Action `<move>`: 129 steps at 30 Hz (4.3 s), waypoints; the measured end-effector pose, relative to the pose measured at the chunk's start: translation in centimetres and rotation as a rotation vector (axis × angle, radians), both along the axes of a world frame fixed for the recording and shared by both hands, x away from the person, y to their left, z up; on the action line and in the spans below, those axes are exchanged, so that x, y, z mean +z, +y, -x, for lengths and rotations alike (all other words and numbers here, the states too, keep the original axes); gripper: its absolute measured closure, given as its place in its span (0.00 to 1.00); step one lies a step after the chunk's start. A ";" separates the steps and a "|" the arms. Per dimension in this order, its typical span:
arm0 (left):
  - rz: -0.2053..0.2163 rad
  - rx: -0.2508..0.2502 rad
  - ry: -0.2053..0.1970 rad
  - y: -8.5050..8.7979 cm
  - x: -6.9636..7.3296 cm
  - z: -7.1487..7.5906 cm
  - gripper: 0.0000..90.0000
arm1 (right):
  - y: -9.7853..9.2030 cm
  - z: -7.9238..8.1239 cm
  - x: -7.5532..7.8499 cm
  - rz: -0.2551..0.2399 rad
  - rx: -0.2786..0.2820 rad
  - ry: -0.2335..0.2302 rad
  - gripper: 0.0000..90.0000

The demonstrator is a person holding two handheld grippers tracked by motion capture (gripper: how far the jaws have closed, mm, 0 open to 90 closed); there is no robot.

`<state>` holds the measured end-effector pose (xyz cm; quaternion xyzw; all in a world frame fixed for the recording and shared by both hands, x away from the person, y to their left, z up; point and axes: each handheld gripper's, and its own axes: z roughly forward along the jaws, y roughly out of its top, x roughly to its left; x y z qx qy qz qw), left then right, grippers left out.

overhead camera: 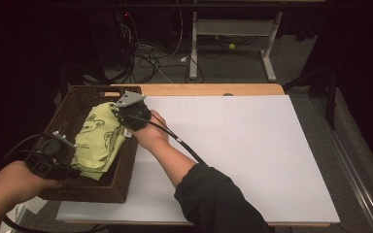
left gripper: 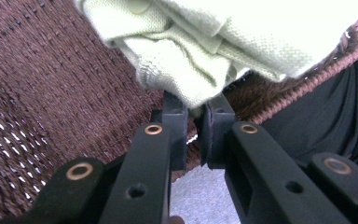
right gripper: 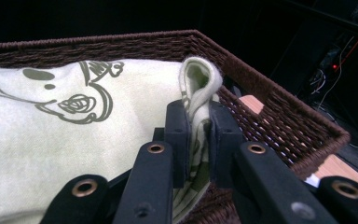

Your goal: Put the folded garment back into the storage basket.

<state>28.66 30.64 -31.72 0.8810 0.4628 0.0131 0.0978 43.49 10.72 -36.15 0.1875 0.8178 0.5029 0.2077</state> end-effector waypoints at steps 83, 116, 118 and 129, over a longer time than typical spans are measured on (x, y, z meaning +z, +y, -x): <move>-0.144 0.041 0.110 -2.4 -6.0 -4.6 0.89 | -6.5 0.5 -2.0 -0.031 0.018 0.079 0.00; -0.123 0.118 0.105 -4.1 -2.1 -4.9 0.00 | -13.9 4.8 -2.4 -0.047 -0.026 0.050 0.00; -0.132 0.113 0.106 -4.5 -1.8 -5.1 0.00 | -15.0 5.4 -2.7 -0.046 -0.035 0.047 0.00; -0.136 0.078 0.072 -8.3 0.8 -6.2 0.00 | -20.5 7.6 -4.4 -0.045 -0.095 0.042 0.00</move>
